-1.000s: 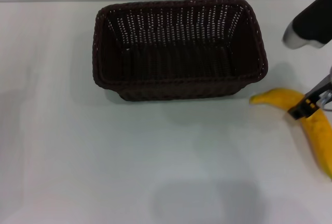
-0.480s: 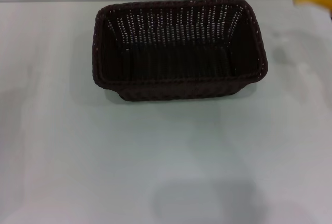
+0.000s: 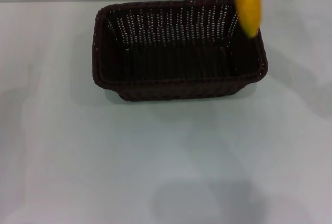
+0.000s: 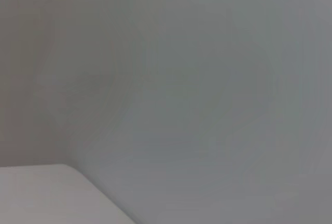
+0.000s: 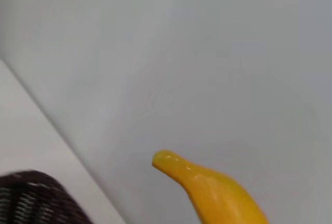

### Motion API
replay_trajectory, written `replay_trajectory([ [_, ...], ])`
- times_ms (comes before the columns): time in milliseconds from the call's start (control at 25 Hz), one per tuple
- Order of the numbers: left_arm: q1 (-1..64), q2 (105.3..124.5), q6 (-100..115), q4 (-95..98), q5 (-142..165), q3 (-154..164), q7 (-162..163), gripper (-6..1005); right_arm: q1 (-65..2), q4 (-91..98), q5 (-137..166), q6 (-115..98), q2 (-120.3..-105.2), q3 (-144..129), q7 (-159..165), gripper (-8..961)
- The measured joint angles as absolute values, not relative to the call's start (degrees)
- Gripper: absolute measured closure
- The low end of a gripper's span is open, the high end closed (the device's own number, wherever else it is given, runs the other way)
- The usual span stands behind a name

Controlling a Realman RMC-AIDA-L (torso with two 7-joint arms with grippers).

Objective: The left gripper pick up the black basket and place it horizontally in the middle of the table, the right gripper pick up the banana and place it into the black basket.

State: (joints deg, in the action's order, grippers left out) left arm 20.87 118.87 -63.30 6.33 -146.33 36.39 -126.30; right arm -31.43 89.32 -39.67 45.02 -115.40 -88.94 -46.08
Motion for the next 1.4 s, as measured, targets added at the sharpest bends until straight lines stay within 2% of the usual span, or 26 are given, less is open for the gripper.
replay_trajectory([
  [360, 21.5, 118.82, -63.2, 6.4, -146.4, 36.4, -126.4, 105, -40.2, 71.9, -52.5, 47.3, -115.51, -93.7, -59.8, 415],
  [520, 22.3, 118.88, -62.9, 6.4, -146.5, 36.4, -126.5, 104, -40.7, 68.7, -56.5, 47.4, -115.72, -93.8, -63.1, 388],
  [640, 22.2, 118.89, -62.7, 6.4, -146.5, 36.4, -126.7, 104, -39.1, 70.2, -57.8, 46.9, -115.67, -92.3, -63.0, 321],
  [800, 22.2, 118.96, -62.7, 6.4, -146.5, 36.4, -128.3, 104, -32.9, 75.9, -64.2, 46.5, -115.56, -86.6, -64.3, 232],
  [920, 22.1, 119.05, -63.0, 6.4, -146.5, 36.4, -130.0, 105, -27.2, 78.2, -77.5, 46.3, -115.49, -80.8, -69.9, 165],
  [1000, 22.0, 119.07, -63.1, 6.4, -146.5, 36.4, -131.1, 105, -24.2, 76.3, -92.1, 48.6, -115.27, -76.3, -76.3, 153],
  [1160, 21.8, 119.09, -63.1, 6.2, -146.4, 36.5, -133.2, 105, -21.3, 63.0, -119.7, 61.8, -115.32, -66.5, -90.4, 130],
  [1400, 22.6, 119.27, -63.0, 5.9, -146.1, 36.7, -136.9, 104, -23.6, 28.4, -136.3, 79.4, -114.77, -43.4, -107.8, 138],
])
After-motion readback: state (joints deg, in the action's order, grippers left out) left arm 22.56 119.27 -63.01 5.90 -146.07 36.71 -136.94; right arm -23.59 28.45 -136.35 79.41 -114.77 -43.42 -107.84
